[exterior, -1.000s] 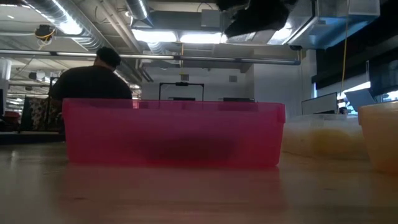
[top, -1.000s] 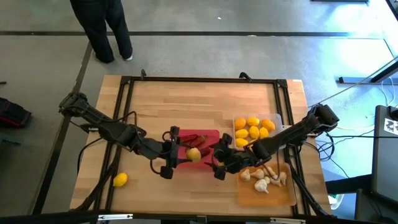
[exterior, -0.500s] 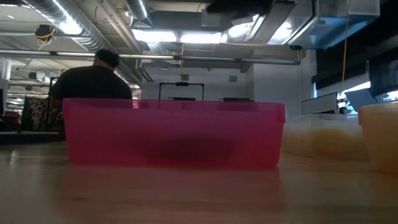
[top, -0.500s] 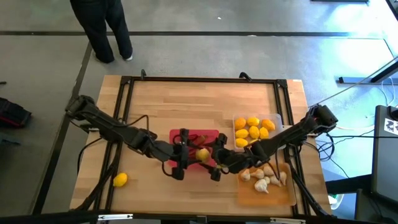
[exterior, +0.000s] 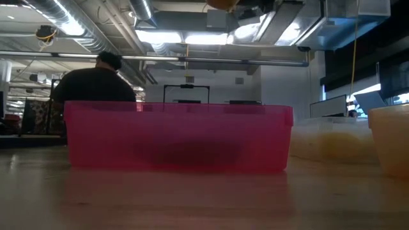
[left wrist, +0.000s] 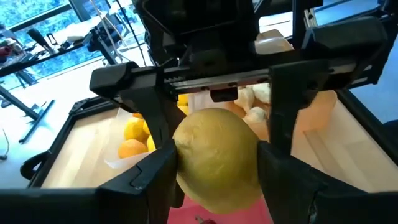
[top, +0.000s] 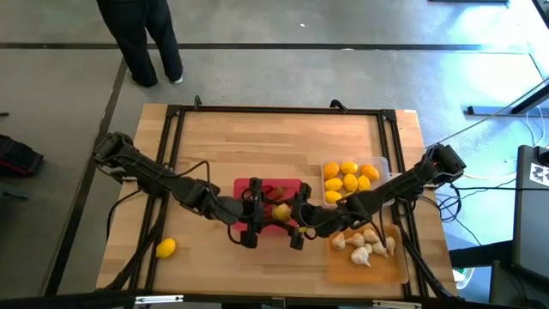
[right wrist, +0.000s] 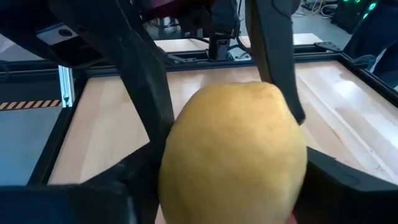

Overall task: Sort produce into baskets
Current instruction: Put the yellow lemon into the transparent bin

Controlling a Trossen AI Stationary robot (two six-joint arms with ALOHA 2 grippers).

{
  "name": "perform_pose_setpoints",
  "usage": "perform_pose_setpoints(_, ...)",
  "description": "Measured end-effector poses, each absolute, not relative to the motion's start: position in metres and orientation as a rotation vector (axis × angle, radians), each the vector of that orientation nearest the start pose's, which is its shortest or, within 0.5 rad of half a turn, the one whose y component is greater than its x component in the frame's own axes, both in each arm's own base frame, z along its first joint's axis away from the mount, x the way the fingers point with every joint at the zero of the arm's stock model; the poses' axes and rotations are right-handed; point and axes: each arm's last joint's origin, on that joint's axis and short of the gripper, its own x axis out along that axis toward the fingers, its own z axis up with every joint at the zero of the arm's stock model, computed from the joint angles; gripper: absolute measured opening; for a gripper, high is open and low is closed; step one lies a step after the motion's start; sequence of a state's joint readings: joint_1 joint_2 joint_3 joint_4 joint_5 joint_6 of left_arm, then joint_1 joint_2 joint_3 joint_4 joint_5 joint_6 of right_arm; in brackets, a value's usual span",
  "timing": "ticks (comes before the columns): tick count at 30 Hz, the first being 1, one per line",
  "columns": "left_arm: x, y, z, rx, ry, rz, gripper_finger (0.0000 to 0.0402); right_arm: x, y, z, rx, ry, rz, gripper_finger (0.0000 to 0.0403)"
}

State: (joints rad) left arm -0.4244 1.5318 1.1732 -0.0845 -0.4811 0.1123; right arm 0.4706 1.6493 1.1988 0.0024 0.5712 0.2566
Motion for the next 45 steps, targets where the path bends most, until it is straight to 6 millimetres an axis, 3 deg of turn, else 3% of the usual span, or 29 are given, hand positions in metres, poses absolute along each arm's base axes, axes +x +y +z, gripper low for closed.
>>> perform_pose_setpoints(5,0.319,-0.13,0.297,0.306,0.408,0.032,0.0198,0.337,0.154,0.273,0.031,0.379,-0.143,0.0213)
perform_pose_setpoints(10,0.319,-0.129,0.296,0.312,0.413,0.031,0.0201,0.338,0.155,0.271,0.027,0.385,-0.144,0.0214)
perform_pose_setpoints(16,0.319,-0.127,0.296,0.297,0.424,0.026,0.0245,0.339,0.155,0.268,0.016,0.391,-0.153,0.0241)
perform_pose_setpoints(22,0.3,-0.132,0.307,0.27,0.456,-0.005,0.0271,0.331,0.155,0.273,0.001,0.422,-0.146,0.0222)
perform_pose_setpoints(29,0.275,-0.131,0.304,0.199,0.614,0.016,0.0266,0.303,0.152,0.291,0.035,0.486,-0.159,0.0231)
perform_pose_setpoints(33,0.268,-0.135,0.295,0.146,0.692,0.04,0.0265,0.282,0.14,0.297,0.089,0.578,-0.219,0.0231)
perform_pose_setpoints(38,0.262,-0.141,0.28,0.13,0.72,0.051,0.0265,0.254,0.124,0.297,0.16,0.767,-0.293,0.023)
perform_pose_setpoints(45,0.261,-0.14,0.266,0.097,0.723,0.069,0.0265,0.219,0.103,0.29,0.197,0.989,-0.537,0.023)
